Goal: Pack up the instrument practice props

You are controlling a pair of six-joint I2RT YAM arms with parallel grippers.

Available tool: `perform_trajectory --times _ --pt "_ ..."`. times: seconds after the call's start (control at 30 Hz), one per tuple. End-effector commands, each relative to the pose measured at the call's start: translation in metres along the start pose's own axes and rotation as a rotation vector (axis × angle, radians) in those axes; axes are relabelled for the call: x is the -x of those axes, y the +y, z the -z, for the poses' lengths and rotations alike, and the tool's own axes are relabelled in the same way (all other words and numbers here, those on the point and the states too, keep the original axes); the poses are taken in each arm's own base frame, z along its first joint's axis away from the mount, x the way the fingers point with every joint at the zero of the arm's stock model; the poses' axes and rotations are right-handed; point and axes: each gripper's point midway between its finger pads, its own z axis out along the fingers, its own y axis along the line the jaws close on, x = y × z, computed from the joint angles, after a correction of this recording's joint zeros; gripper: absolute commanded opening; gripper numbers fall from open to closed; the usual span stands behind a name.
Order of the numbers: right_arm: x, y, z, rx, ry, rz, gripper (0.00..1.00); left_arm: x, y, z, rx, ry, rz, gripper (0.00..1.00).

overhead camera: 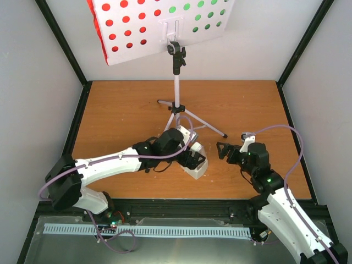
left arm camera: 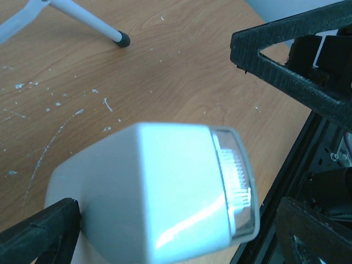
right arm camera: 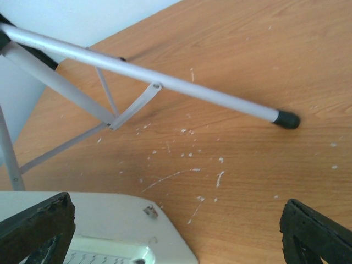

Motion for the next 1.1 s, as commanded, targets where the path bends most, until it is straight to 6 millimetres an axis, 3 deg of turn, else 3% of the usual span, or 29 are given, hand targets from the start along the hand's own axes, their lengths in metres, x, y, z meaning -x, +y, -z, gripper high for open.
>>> perform_trajectory --times 0.0,0.27,0.57,0.7,0.87,1.07 --pt "-0.031 0.005 -0.009 0.08 0.117 -0.105 1.0 0.0 -0.006 0.007 -0.044 -0.013 -0.011 0.98" --pt "-0.084 -0.004 -0.022 0.119 0.273 -0.209 0.84 -0.006 0.008 0.007 -0.066 -0.028 0.014 0.99" --pt "-0.102 0.005 -0.035 0.164 0.366 -0.206 0.68 -0.02 0.01 0.001 -0.084 0.013 0.006 0.98" --pt "-0.099 0.02 -0.044 0.214 0.386 -0.182 0.66 -0.037 0.005 0.005 -0.138 0.049 0.012 0.97" --pt "-0.078 0.031 -0.063 0.231 0.359 -0.12 0.66 -0.059 -0.01 0.014 -0.262 0.082 0.009 0.96" --pt "-0.062 0.035 -0.079 0.208 0.357 -0.058 0.68 -0.063 -0.006 0.021 -0.242 0.068 0.032 0.95"
